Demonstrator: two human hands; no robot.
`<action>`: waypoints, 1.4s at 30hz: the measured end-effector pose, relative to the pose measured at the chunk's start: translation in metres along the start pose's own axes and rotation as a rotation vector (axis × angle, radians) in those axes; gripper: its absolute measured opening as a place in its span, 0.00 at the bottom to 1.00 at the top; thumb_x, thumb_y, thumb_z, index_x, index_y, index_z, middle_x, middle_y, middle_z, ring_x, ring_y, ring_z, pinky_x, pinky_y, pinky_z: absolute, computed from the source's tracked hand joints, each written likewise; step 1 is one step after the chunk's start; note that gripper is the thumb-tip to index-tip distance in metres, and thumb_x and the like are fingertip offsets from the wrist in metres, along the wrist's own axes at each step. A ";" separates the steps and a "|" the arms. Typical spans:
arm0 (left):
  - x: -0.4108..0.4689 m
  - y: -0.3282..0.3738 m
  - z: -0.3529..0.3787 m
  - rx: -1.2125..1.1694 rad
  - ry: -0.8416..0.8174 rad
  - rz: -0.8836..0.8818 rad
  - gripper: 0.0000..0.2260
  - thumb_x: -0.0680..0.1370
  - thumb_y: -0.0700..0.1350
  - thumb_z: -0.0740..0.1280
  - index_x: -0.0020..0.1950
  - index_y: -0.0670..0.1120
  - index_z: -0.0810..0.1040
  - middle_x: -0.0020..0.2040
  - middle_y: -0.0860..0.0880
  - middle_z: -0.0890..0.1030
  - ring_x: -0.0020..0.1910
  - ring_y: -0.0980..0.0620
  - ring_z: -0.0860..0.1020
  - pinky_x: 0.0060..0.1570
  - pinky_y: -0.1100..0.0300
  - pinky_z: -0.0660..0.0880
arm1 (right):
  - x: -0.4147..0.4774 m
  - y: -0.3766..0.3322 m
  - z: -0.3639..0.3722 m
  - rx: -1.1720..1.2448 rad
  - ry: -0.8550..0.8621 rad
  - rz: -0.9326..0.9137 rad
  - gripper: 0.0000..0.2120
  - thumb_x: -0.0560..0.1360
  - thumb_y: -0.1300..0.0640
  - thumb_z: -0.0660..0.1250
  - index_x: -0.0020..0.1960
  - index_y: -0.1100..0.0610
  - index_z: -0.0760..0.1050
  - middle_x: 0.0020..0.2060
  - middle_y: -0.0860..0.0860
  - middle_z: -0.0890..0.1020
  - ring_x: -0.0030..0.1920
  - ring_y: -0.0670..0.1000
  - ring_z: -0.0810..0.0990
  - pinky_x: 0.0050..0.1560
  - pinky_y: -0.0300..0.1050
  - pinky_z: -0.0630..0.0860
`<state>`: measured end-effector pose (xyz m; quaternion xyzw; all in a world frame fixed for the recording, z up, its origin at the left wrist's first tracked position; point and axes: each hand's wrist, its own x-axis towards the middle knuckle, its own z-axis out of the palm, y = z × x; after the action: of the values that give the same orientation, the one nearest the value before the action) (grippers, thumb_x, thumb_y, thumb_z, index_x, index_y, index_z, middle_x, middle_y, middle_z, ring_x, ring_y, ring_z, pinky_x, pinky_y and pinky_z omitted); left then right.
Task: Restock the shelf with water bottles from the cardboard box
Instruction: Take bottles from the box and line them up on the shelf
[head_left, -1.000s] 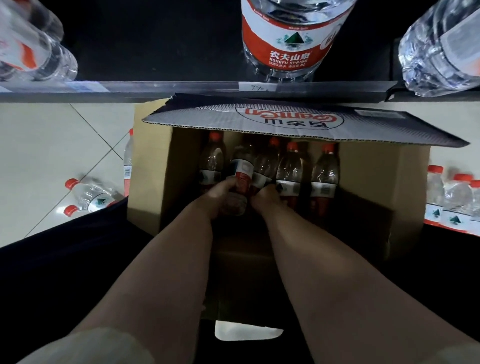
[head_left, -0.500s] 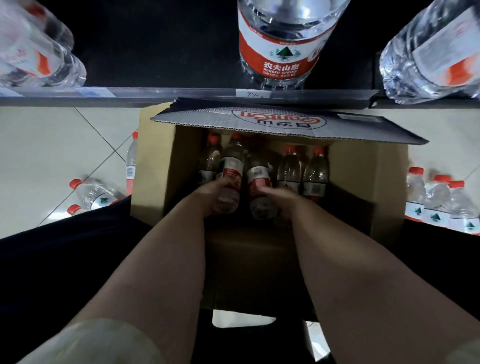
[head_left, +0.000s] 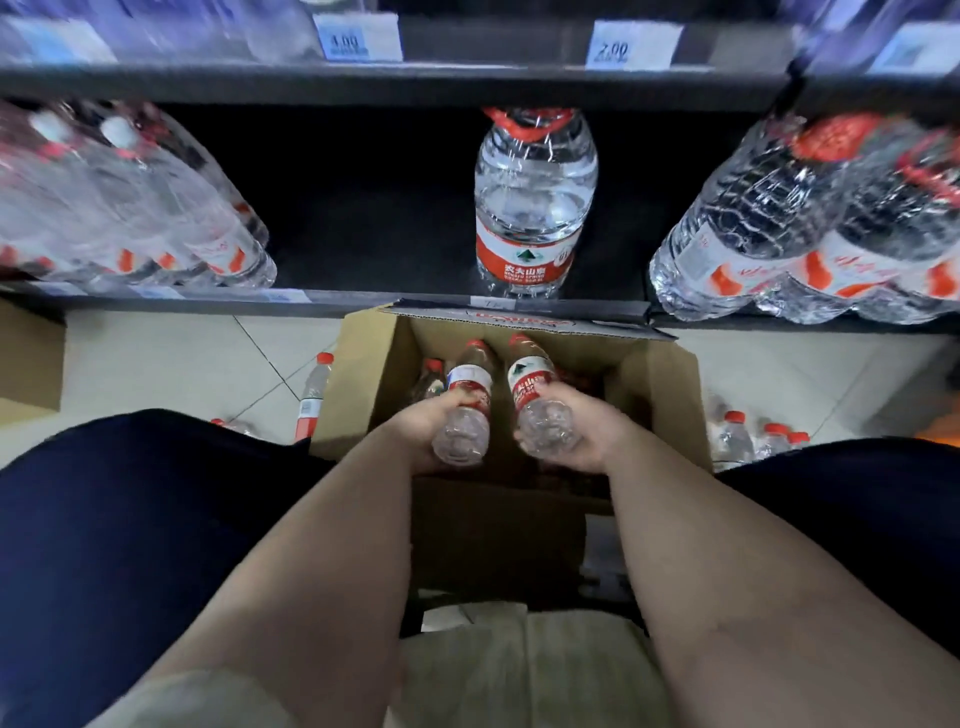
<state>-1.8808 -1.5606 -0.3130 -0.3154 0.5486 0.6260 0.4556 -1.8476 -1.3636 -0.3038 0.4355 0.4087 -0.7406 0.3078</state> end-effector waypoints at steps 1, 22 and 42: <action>-0.013 0.001 0.005 0.018 -0.023 0.008 0.11 0.79 0.46 0.65 0.46 0.37 0.75 0.32 0.43 0.79 0.26 0.48 0.79 0.26 0.60 0.78 | -0.010 0.001 0.001 0.040 -0.015 -0.014 0.34 0.67 0.51 0.76 0.65 0.65 0.68 0.51 0.67 0.82 0.46 0.62 0.85 0.42 0.55 0.82; -0.177 0.038 0.056 -0.089 -0.323 0.492 0.16 0.76 0.47 0.69 0.61 0.41 0.74 0.43 0.42 0.84 0.39 0.46 0.83 0.42 0.52 0.81 | -0.181 -0.022 0.044 0.180 -0.418 -0.542 0.20 0.73 0.54 0.69 0.60 0.63 0.72 0.46 0.63 0.84 0.46 0.60 0.83 0.53 0.56 0.79; -0.198 0.206 0.125 -0.067 -0.165 0.844 0.29 0.70 0.38 0.74 0.67 0.43 0.65 0.59 0.36 0.78 0.54 0.38 0.81 0.47 0.42 0.81 | -0.214 -0.192 0.058 -0.030 -0.151 -0.917 0.20 0.74 0.62 0.67 0.65 0.58 0.70 0.47 0.59 0.81 0.40 0.56 0.83 0.41 0.53 0.80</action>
<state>-1.9801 -1.4799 -0.0292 -0.0268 0.5707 0.7981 0.1914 -1.9345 -1.3018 -0.0307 0.1501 0.5461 -0.8240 -0.0163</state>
